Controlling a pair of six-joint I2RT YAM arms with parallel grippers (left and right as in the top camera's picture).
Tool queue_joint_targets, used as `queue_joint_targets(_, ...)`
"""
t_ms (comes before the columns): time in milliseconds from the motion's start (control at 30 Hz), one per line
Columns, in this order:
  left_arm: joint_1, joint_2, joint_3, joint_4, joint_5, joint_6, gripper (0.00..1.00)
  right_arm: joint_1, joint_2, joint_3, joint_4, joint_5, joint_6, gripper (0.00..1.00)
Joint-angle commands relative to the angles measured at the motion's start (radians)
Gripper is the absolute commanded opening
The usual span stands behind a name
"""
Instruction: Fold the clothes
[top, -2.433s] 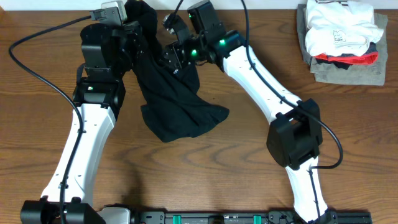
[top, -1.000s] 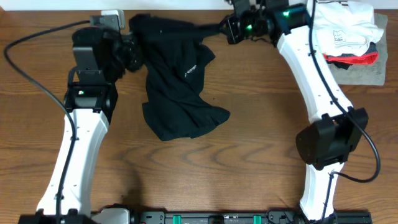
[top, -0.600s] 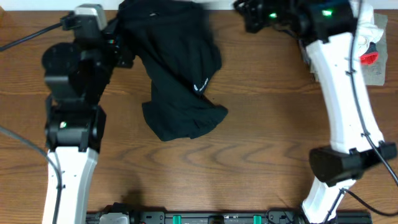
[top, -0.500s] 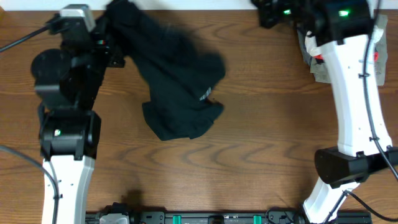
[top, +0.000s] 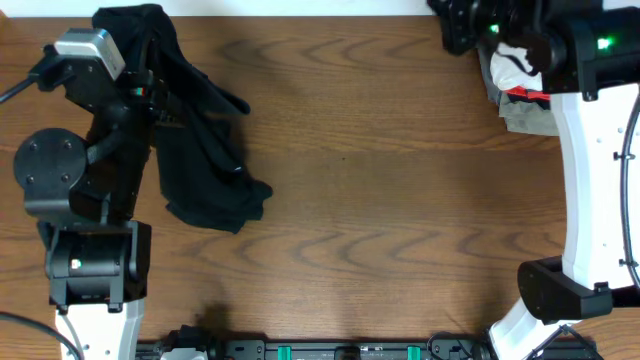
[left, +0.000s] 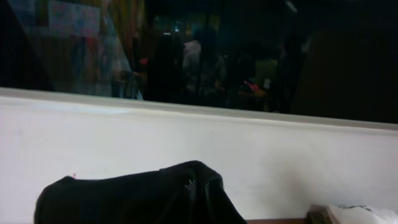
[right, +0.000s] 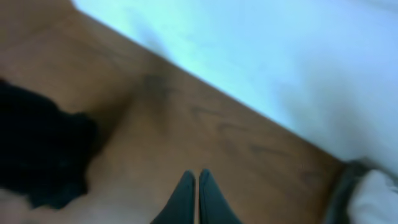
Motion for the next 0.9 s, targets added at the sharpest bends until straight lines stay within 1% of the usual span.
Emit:
queue_joint_targets(0,0.004,0.040,0.021,0.016,0.015,-0.016,0.06,0.039,0.038,-0.014,-0.029,-0.099,-0.011,0.19)
queue_joint_targets(33,0.004,0.058,0.021,0.021,0.004,-0.016,0.06,0.051,0.047,-0.026,-0.035,-0.109,-0.011,0.27)
queue_joint_targets(100,0.004,0.099,0.021,0.035,-0.007,-0.016,0.06,0.076,0.063,-0.060,-0.038,-0.128,-0.016,0.37)
queue_joint_targets(233,0.004,0.183,0.021,0.108,-0.019,-0.023,0.06,0.138,0.098,-0.156,-0.022,-0.144,-0.042,0.46)
queue_joint_targets(300,0.004,0.216,0.021,0.155,-0.047,-0.055,0.06,0.172,0.115,-0.212,-0.003,-0.151,-0.060,0.49)
queue_joint_targets(400,0.004,0.241,0.021,0.214,-0.090,-0.082,0.06,0.223,0.145,-0.291,0.032,-0.183,-0.090,0.52)
queue_joint_targets(500,0.004,0.249,0.021,0.261,-0.126,-0.105,0.06,0.277,0.174,-0.367,0.095,-0.196,-0.093,0.53)
queue_joint_targets(667,0.004,0.249,0.021,0.322,-0.127,-0.107,0.06,0.365,0.203,-0.465,0.212,-0.208,-0.093,0.57)
queue_joint_targets(800,0.004,0.248,0.021,0.346,-0.127,-0.109,0.06,0.427,0.210,-0.532,0.306,-0.207,-0.093,0.62)
queue_joint_targets(867,0.004,0.248,0.022,0.348,-0.127,-0.130,0.06,0.454,0.210,-0.570,0.374,-0.207,-0.092,0.65)
